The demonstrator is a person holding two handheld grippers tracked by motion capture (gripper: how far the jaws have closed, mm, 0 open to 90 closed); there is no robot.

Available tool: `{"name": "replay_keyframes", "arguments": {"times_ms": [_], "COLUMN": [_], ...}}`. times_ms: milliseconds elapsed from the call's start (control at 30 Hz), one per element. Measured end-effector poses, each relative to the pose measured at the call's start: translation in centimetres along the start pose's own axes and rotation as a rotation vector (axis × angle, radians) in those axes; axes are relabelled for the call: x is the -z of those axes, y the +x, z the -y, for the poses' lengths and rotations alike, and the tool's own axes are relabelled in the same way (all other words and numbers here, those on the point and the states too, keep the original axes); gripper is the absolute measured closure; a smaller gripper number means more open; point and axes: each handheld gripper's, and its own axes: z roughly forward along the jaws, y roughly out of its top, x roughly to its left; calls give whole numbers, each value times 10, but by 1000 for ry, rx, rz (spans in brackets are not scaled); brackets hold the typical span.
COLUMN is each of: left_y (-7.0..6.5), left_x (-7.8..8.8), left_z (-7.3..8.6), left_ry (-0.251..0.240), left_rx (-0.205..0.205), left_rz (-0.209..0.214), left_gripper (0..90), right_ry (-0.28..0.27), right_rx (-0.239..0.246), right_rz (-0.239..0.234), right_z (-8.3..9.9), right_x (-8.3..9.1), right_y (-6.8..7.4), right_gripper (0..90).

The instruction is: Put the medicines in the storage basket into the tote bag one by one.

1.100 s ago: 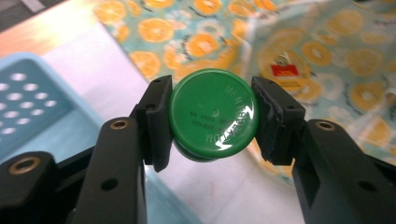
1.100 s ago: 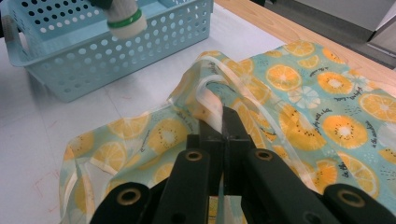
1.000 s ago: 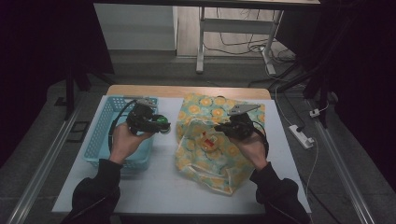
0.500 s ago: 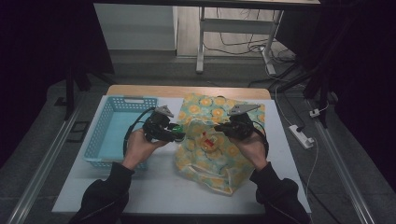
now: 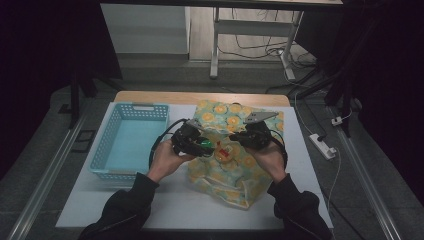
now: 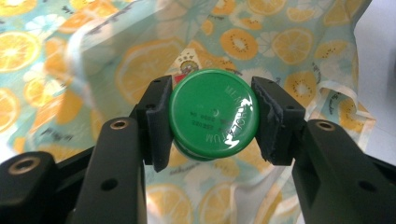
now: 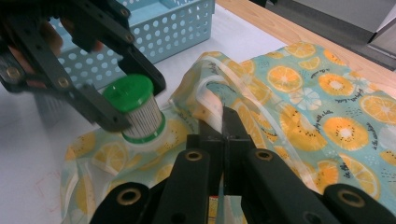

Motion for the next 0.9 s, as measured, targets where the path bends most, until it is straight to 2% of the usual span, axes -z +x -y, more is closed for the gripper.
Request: {"name": "replay_keyframes", "arguments": {"times_ms": [467,900], "left_y": [-2,3], "left_x": [-30,-49], "left_z": [-18,-29], "left_ry": [14,9], "left_rx": [-31,-21], "left_rz": [6,-10], "left_gripper": [520,519], "right_ry": [4,1], "right_rx": [-3,-3], "right_rz": [-1,1], "right_z": [0,0], "right_x": [0,1], "right_y": [-1,-1], "right_gripper": [891,891]}}
